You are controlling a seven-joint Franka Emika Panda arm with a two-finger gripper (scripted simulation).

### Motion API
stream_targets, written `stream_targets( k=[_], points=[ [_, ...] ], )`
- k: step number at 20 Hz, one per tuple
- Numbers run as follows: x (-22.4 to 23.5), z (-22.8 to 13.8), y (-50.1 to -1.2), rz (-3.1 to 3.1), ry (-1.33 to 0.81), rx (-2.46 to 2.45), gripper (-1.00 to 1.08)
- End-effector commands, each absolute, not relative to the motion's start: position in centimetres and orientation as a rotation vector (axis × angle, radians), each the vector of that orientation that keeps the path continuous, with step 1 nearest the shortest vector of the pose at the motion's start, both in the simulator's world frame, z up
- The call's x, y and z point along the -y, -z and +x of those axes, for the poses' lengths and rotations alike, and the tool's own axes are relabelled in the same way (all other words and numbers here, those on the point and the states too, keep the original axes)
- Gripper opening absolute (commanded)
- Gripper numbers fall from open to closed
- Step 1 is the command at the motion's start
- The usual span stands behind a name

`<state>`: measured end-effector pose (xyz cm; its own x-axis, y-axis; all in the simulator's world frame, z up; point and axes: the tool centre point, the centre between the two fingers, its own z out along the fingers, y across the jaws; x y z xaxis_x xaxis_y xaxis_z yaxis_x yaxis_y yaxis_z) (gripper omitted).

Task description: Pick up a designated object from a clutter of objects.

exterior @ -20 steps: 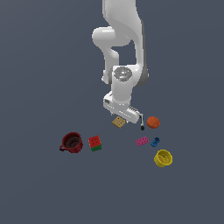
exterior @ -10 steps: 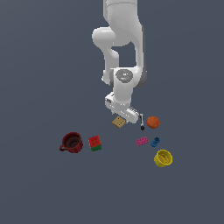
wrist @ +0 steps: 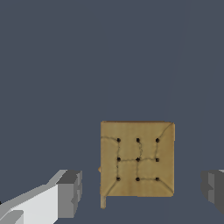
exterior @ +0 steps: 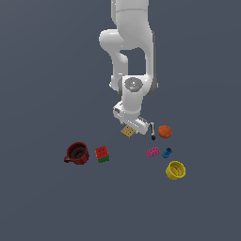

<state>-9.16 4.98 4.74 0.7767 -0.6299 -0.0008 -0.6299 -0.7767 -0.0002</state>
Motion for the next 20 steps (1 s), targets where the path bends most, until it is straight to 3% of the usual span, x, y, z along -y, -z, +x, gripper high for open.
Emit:
stream_targets(
  k=[1, 12, 13, 20],
  points=[
    [-5.0, -9.2, -3.7, -2.960, -0.002, -1.051, 1.00],
    [-5.0, -9.2, -1.1, -2.959, -0.001, -1.054, 1.00],
    [-5.0, -9.2, -1.1, -2.959, -0.001, -1.054, -1.00],
    [-5.0, -9.2, -1.1, -2.959, -0.001, -1.054, -1.00]
  ],
)
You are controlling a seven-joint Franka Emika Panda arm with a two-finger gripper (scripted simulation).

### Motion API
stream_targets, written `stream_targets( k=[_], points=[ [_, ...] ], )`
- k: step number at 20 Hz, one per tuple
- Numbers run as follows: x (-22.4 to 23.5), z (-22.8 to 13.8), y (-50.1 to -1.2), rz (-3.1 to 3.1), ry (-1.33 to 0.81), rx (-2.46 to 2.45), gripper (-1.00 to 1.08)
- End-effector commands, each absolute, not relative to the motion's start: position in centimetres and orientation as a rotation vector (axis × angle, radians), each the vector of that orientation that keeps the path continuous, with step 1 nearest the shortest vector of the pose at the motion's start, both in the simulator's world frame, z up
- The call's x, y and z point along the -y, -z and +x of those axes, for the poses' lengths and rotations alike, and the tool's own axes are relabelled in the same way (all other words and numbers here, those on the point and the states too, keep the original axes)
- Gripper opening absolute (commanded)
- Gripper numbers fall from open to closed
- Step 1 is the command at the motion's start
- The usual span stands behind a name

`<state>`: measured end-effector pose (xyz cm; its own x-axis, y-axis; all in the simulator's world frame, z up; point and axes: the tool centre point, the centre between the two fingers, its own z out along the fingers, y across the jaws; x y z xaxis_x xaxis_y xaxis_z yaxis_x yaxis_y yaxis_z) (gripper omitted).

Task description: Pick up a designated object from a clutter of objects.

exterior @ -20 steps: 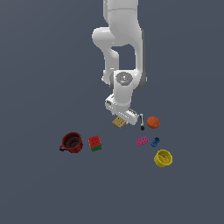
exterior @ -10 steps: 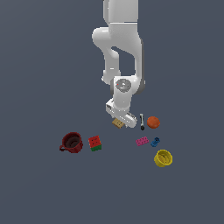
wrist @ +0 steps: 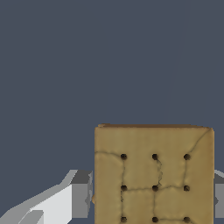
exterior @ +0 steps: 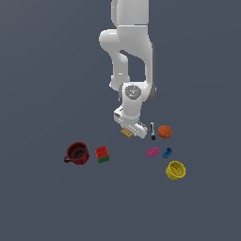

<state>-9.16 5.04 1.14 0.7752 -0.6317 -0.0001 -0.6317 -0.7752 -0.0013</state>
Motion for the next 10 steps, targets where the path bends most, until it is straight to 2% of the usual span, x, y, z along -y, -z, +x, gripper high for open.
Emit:
stream_targets(
  k=[1, 10],
  points=[
    [-5.0, -9.2, -1.1, -2.959, -0.001, -1.054, -1.00],
    [-5.1, -8.8, -2.3, -2.959, 0.001, -1.053, -1.00]
  ],
)
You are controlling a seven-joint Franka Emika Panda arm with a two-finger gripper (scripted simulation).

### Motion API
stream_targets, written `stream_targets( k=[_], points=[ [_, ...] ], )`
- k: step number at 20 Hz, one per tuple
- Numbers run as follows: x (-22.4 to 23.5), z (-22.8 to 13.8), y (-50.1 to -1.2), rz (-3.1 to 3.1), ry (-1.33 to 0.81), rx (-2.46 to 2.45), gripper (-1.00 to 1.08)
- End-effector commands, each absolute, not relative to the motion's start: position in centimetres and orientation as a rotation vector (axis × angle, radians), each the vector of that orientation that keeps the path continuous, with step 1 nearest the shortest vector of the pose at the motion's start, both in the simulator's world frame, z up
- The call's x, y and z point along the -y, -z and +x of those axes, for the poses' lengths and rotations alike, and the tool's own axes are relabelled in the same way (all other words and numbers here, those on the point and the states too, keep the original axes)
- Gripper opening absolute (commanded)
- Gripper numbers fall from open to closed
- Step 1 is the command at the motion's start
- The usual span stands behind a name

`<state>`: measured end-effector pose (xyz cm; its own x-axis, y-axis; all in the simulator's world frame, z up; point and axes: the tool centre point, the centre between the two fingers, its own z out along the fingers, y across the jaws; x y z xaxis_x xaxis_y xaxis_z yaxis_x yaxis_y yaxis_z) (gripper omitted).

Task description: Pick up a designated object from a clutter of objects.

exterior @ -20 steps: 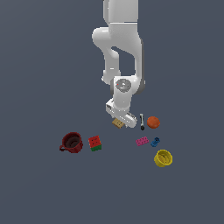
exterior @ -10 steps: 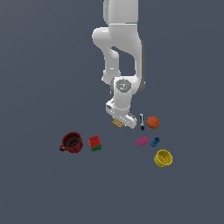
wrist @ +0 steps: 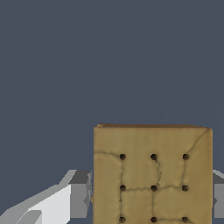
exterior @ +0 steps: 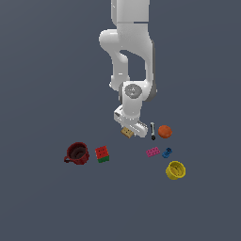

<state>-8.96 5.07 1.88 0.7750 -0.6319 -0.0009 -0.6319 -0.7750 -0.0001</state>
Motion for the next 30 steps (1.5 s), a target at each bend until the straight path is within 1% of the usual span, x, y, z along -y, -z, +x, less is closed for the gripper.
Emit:
stream_targets(
  k=[1, 10, 30],
  points=[
    [-5.1, -8.7, -2.7, -2.958, 0.000, -1.054, -1.00],
    [-5.3, -6.9, -7.9, -2.959, 0.000, -1.056, -1.00],
    [-5.9, -0.7, -26.1, -2.962, 0.003, -1.061, -1.00]
  ],
)
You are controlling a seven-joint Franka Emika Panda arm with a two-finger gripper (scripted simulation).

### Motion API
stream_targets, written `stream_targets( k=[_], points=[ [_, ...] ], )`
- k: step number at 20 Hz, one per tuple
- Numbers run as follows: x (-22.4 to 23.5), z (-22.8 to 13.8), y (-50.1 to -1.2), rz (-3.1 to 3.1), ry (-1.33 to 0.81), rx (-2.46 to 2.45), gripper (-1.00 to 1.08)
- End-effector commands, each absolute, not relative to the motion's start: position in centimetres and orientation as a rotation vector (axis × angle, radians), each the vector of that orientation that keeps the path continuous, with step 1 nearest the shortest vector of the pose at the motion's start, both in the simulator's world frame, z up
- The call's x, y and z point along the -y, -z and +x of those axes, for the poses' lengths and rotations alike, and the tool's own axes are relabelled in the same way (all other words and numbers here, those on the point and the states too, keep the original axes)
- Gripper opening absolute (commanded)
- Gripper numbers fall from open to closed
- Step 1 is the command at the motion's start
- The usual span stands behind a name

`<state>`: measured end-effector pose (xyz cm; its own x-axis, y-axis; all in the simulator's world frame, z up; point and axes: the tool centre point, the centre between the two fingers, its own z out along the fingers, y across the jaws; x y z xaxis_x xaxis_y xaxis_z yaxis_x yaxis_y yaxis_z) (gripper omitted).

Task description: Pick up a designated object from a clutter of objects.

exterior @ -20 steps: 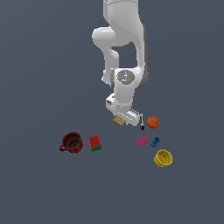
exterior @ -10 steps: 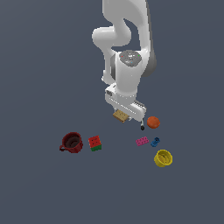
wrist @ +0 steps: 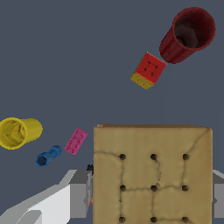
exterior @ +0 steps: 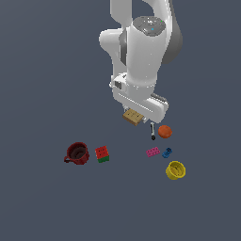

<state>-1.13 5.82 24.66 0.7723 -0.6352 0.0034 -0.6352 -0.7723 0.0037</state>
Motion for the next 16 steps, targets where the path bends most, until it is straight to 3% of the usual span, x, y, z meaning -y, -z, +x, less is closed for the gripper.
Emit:
stream_targets(
  k=[1, 16],
  points=[
    [-5.9, -0.3, -27.1, 2.954, -0.003, 1.058, -1.00],
    [-6.7, 4.3, -39.0, 2.958, -0.001, 1.054, -1.00]
  ],
)
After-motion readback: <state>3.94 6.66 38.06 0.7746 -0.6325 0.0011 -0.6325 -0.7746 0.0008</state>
